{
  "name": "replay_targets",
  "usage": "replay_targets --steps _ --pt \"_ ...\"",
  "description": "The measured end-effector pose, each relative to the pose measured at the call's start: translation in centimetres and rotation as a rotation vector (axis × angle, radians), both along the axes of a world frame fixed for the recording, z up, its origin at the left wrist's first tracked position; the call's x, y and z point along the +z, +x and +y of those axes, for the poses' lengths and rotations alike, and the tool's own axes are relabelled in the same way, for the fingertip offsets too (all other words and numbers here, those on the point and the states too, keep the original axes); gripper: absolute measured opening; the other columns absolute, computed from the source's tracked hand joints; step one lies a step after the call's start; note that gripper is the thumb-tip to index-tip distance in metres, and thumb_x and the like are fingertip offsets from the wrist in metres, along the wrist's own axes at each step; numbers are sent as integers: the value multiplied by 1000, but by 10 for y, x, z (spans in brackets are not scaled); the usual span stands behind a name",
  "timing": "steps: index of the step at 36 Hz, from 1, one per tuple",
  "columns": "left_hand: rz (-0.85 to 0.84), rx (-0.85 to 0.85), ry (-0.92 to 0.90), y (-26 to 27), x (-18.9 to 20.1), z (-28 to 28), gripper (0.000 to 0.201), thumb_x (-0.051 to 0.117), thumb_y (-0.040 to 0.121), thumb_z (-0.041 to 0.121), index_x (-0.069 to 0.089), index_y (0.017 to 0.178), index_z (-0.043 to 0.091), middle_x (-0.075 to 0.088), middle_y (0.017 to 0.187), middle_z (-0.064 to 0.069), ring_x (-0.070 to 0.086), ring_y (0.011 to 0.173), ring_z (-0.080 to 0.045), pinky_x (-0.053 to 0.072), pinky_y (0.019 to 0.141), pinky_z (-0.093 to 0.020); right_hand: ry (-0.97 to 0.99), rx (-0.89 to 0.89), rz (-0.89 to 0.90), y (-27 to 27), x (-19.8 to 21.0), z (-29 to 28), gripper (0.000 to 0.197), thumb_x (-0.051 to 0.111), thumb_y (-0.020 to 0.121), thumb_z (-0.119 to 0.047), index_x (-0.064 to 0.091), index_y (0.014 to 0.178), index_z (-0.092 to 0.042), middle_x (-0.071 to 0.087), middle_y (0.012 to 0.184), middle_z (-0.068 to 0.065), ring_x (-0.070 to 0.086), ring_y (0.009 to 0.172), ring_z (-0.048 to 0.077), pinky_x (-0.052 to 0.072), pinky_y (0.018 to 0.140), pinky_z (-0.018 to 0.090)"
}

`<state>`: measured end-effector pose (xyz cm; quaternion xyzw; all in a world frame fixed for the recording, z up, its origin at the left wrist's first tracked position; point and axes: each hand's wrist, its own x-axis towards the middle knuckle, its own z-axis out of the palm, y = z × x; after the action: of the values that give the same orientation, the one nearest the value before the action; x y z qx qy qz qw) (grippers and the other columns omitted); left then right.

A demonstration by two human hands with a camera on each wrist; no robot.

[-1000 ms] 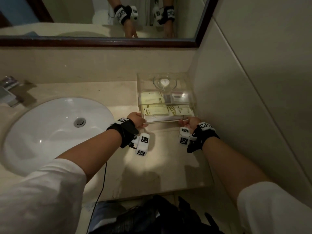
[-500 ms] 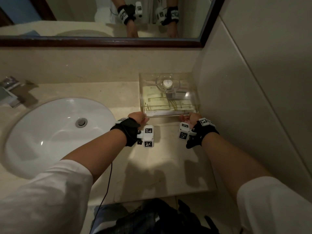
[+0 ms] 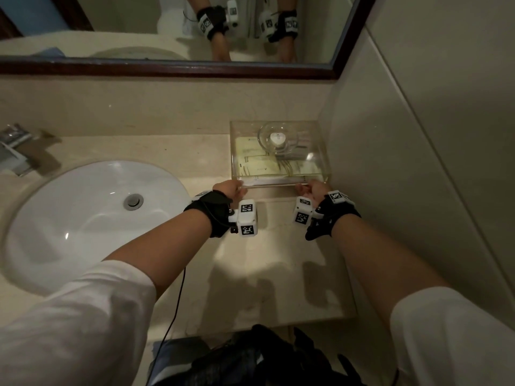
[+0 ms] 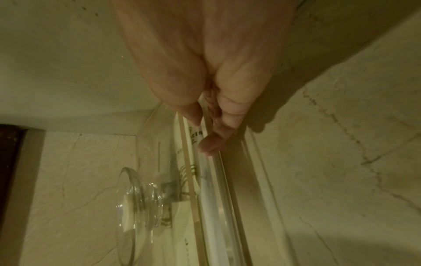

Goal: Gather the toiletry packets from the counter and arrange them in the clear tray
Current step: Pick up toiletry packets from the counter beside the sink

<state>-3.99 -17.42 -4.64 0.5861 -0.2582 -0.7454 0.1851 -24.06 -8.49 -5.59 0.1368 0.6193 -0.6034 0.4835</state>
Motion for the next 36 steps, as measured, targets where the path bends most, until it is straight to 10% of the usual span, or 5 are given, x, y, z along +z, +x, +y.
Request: replay_targets --steps 7,16,23,29,36 --pt "46 12 77 1 7 -5 25 36 101 10 48 79 4 47 72 -5 51 32 -11 42 37 -19 -12 113 59 1 4 -5 19 38 100 -2 51 86 -1 59 79 14 61 35 15 50 37 19" --pt "145 -12 128 1 13 -12 26 32 100 12 40 76 8 34 67 -3 30 54 -13 35 49 -24 -44 134 44 1 16 -10 13 43 98 0 44 110 -2 53 89 17 57 76 25 54 42 22" --pt "120 -3 211 3 12 -17 24 35 95 9 38 71 13 30 65 -2 30 51 -16 39 39 -15 -54 98 11 -1 16 -13 10 47 97 -4 50 87 -4 54 86 16 57 78 25 57 66 34" --pt "84 -30 187 5 10 -19 15 39 93 8 43 79 11 32 64 0 34 41 -17 39 40 -15 -98 86 -19 2 21 -8 19 49 97 -7 49 114 2 54 108 19 59 107 33 49 88 36" --pt "65 -76 102 8 10 -24 20 36 93 8 43 74 8 47 78 -10 48 55 -20 46 50 -25 -19 190 59 13 42 -5 40 45 99 -10 38 138 0 58 120 20 63 79 23 55 44 26"
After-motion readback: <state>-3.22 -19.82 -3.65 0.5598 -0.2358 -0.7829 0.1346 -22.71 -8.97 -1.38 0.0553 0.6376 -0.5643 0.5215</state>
